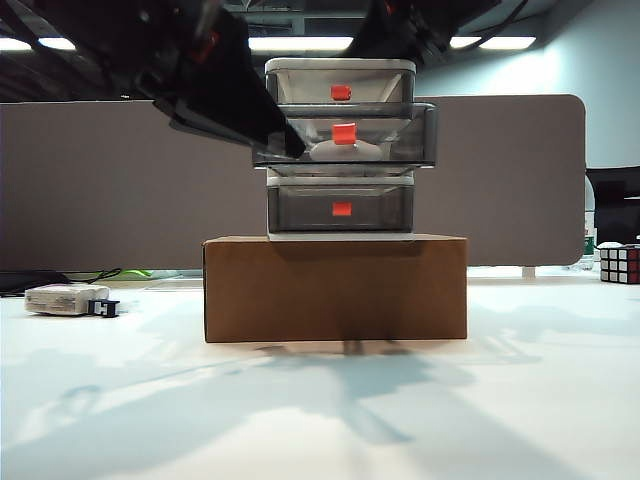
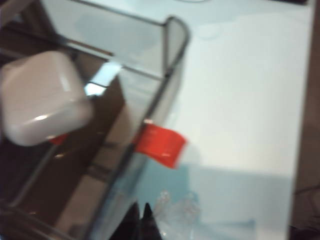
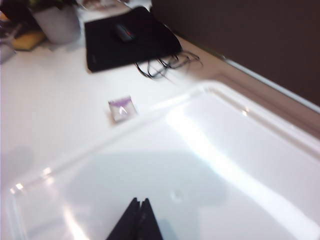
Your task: Open the second layer of the drawer on the table, pick up the earphone case on the table and put it in, and finally close the drawer.
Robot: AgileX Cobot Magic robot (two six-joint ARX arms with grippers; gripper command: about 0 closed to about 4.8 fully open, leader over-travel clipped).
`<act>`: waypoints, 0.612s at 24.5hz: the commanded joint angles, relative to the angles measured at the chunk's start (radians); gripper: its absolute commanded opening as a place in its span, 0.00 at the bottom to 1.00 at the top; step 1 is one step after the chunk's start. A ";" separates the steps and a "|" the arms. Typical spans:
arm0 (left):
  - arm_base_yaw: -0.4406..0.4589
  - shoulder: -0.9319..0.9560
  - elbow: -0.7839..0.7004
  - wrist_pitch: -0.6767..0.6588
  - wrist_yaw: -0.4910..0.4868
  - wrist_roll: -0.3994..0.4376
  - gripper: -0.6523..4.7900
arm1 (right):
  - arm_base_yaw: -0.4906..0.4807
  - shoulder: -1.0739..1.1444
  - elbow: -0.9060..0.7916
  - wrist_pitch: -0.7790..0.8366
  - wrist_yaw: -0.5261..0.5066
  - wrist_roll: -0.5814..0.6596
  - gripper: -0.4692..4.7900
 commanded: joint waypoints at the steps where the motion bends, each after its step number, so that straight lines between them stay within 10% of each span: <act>1: 0.001 0.026 0.002 0.095 -0.044 -0.003 0.11 | 0.001 -0.005 0.005 -0.065 0.017 -0.054 0.08; 15: 0.001 0.169 0.002 0.471 -0.277 0.001 0.11 | 0.000 -0.004 0.005 -0.179 0.060 -0.140 0.08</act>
